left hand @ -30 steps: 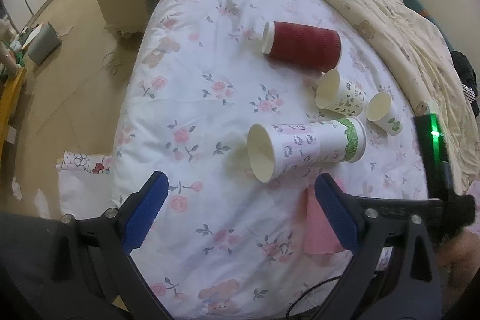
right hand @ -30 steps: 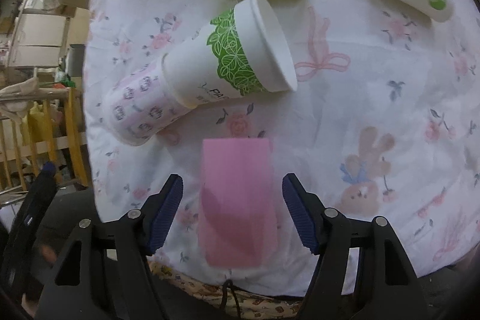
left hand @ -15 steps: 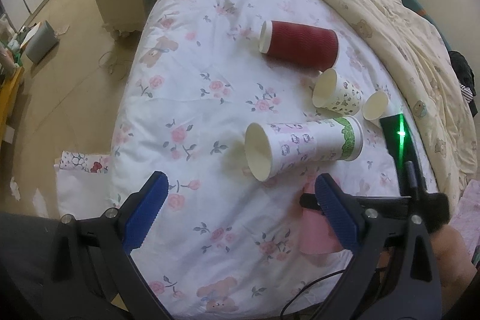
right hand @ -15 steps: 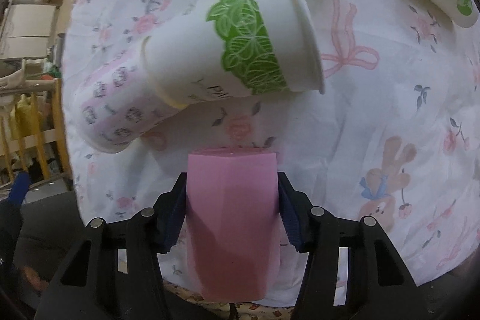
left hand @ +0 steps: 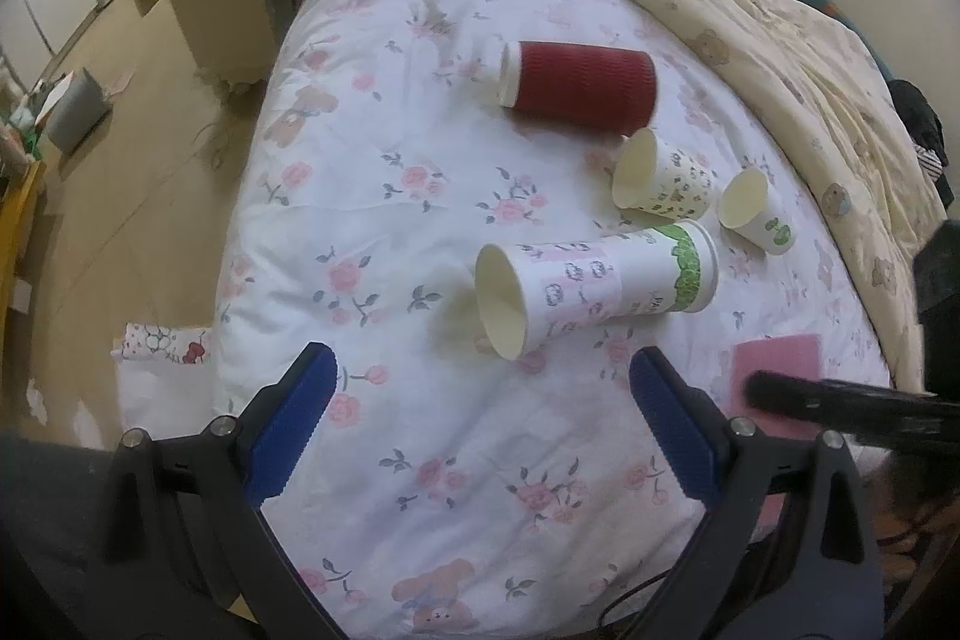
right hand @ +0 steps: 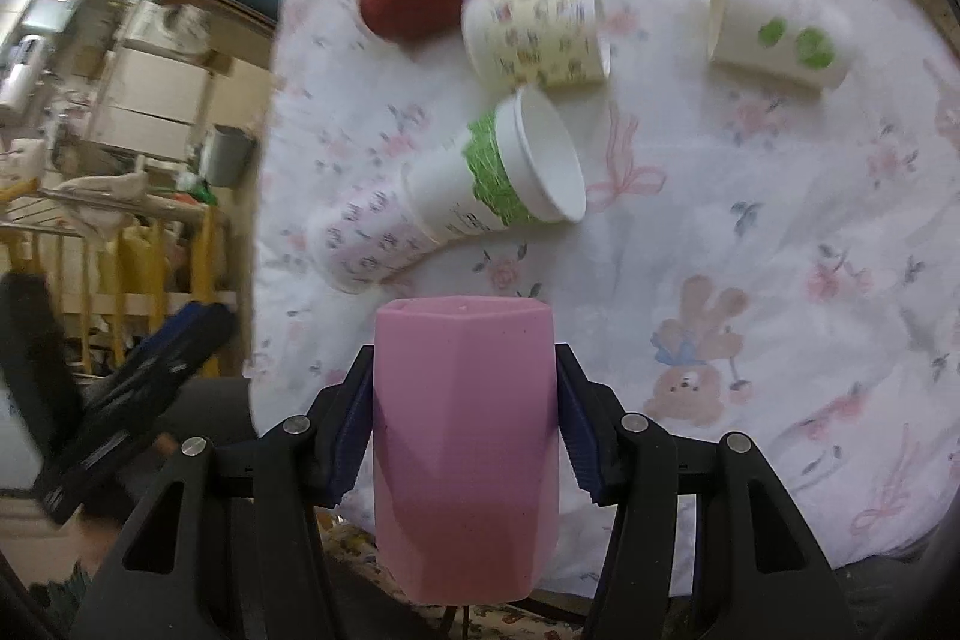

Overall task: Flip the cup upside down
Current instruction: 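Lift the pink cup with the right gripper and rotate it end over end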

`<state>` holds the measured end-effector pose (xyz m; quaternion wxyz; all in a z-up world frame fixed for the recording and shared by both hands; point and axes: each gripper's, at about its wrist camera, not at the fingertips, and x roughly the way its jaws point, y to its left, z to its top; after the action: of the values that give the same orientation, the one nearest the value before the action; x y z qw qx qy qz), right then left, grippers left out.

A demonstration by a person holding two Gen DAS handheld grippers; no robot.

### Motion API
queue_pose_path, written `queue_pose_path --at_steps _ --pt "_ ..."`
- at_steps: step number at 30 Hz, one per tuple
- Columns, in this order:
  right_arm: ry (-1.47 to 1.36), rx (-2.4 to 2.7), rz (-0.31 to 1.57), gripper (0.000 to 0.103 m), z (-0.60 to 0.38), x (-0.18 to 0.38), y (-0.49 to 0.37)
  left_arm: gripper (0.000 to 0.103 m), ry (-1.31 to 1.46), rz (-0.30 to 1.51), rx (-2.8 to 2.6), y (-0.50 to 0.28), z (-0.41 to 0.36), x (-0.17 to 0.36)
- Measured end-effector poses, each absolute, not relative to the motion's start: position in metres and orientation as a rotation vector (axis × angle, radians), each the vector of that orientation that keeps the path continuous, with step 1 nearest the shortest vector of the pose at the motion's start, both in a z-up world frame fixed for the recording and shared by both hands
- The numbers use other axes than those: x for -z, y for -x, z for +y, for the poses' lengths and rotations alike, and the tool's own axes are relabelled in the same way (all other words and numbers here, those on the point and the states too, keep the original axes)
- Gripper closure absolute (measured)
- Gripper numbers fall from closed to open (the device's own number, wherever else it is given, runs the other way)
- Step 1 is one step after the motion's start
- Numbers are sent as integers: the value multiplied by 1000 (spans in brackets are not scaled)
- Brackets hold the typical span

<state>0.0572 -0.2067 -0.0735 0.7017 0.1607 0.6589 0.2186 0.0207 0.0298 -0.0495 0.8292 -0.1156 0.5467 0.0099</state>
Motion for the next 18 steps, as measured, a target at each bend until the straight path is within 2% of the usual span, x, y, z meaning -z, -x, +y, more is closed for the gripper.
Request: queue_pose_path --at_steps 4,9,18 --pt "-368 -533 1364 45 -225 53 -48 6 242 1153 8 -21 23 49" --pt "-411 -541 1257 45 -240 56 -46 6 235 1132 64 -20 13 46" --pt "-464 -530 1213 45 -249 57 -53 6 214 1114 128 -16 2 44"
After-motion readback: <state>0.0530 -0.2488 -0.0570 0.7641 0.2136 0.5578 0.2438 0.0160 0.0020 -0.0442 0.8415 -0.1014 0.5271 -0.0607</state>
